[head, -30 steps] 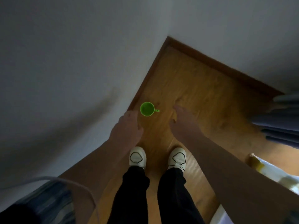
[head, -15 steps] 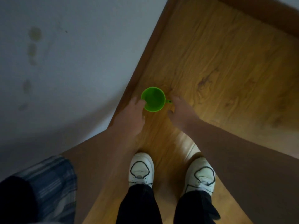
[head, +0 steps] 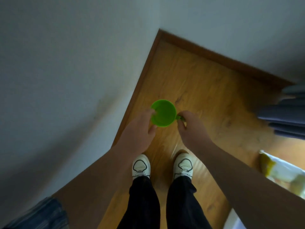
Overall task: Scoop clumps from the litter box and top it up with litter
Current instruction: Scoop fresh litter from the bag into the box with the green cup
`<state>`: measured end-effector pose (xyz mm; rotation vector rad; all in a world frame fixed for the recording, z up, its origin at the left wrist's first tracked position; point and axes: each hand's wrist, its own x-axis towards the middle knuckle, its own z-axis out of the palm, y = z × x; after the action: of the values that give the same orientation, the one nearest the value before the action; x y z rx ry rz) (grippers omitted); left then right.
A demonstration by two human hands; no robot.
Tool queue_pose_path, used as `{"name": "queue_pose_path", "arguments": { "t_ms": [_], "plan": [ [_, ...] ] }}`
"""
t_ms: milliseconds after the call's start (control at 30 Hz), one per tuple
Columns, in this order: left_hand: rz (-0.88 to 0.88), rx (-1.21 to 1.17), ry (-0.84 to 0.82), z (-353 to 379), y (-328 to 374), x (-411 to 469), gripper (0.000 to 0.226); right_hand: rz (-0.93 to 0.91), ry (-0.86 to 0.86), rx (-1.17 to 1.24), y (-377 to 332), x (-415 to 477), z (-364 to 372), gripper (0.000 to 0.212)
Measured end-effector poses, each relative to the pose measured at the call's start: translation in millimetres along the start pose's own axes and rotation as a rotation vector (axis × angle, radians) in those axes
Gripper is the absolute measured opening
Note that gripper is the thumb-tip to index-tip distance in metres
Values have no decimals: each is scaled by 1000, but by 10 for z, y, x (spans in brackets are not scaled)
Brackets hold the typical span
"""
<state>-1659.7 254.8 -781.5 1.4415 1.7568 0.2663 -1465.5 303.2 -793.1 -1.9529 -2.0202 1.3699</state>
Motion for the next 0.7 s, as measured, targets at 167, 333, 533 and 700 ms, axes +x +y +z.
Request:
{"name": "queue_pose_path", "arguments": {
  "t_ms": [167, 333, 533, 700],
  "plan": [
    [165, -45, -49, -1111, 1423, -652, 52, 48, 64, 79, -824, -1241, -1467, 21],
    [395, 3, -134, -2001, 2963, -1397, 59, 77, 297, 95, -1431, -2708, -2675, 24],
    [572, 100, -323, -2182, 4329, -2204, 82, 216, 549, 245, -1541, -4256, -3282, 15],
    [674, 199, -526, -1799, 4992, -2548, 81, 397, 783, 398, -1199, -5175, -3413, 3]
  ]
}}
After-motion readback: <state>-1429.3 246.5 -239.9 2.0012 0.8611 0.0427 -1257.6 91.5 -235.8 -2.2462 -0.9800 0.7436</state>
